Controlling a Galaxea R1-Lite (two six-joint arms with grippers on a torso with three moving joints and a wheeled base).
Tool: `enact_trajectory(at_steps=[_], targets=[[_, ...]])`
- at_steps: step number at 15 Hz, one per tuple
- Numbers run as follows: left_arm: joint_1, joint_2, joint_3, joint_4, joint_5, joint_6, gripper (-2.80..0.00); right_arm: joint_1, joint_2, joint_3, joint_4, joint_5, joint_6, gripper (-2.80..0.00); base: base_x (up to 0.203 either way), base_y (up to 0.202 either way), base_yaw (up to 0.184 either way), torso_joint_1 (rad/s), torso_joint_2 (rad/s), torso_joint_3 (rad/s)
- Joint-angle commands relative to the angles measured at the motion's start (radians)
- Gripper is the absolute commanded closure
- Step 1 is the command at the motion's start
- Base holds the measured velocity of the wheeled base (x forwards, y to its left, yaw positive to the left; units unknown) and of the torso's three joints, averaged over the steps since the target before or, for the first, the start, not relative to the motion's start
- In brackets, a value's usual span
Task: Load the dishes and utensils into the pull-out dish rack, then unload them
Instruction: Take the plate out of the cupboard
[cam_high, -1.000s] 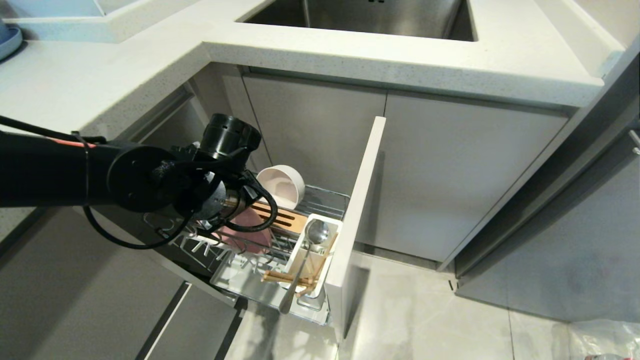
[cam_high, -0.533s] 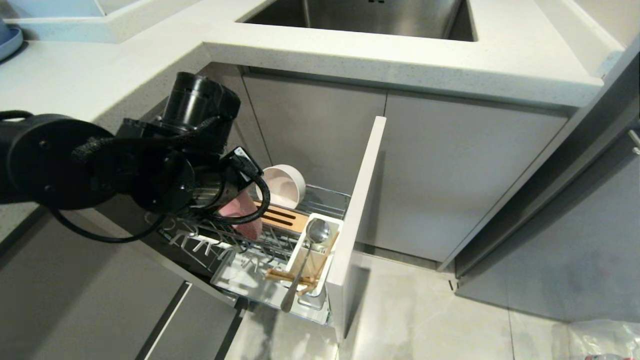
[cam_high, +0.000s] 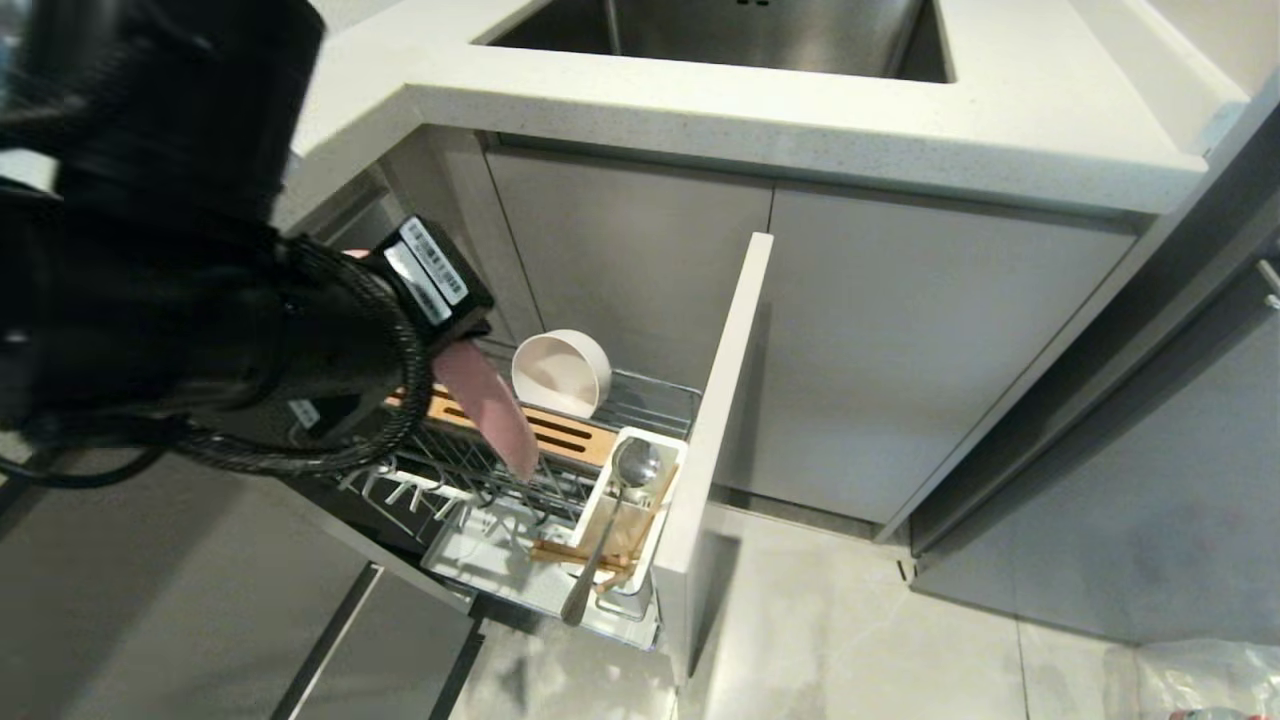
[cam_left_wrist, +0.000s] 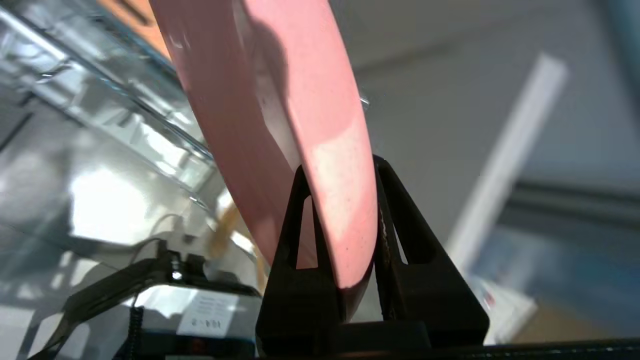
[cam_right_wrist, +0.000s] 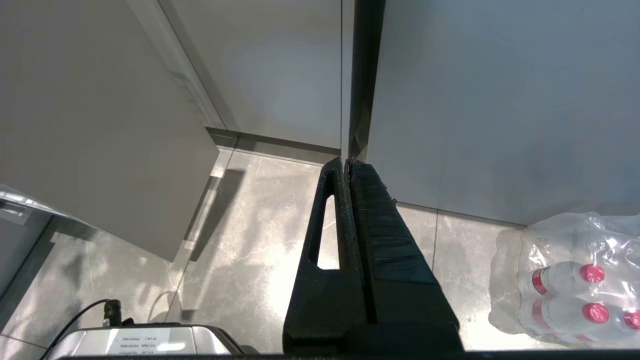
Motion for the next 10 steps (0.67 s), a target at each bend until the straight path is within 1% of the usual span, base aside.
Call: enact_trajectory(at_steps=[1,2,3,4,6,8,9,10], targets=[[-0.071,-0.095,-0.035,0.032,0.011,0.005,0.00,0.000,0.000,0.002,0.000,0.000,0.001,0.00,0.000,0.000,0.000,0.000,0.00,0.000],[-0.094,-0.124,-0.067,0.063,0.017,0.036,0.00,0.000,0.000,0.002,0.000,0.000,0.001,0.00,0.000,0.000,0.000,0.000,0.00,0.000],[-0.113,-0.150,-0.110,0.087,0.019,0.085,0.00,0.000,0.000,0.002,0.000,0.000,0.001,0.00,0.000,0.000,0.000,0.000,0.00,0.000],[-0.124,-0.163,-0.167,0.102,0.019,0.149,0.00,0.000,0.000,0.002,0.000,0.000,0.001,0.00,0.000,0.000,0.000,0.000,0.00,0.000],[-0.130,-0.187,-0.284,0.131,0.020,0.331,0.00,0.000,0.000,0.002,0.000,0.000,0.001,0.00,0.000,0.000,0.000,0.000,0.00,0.000],[-0.117,-0.201,-0.401,0.140,0.024,0.545,0.00,0.000,0.000,0.002,0.000,0.000,0.001,0.00,0.000,0.000,0.000,0.000,0.00,0.000],[-0.086,-0.203,-0.448,0.141,0.026,0.638,0.00,0.000,0.000,0.002,0.000,0.000,0.001,0.00,0.000,0.000,0.000,0.000,0.00,0.000],[-0.027,-0.205,-0.468,0.138,0.028,0.729,0.00,0.000,0.000,0.002,0.000,0.000,0.001,0.00,0.000,0.000,0.000,0.000,0.00,0.000]])
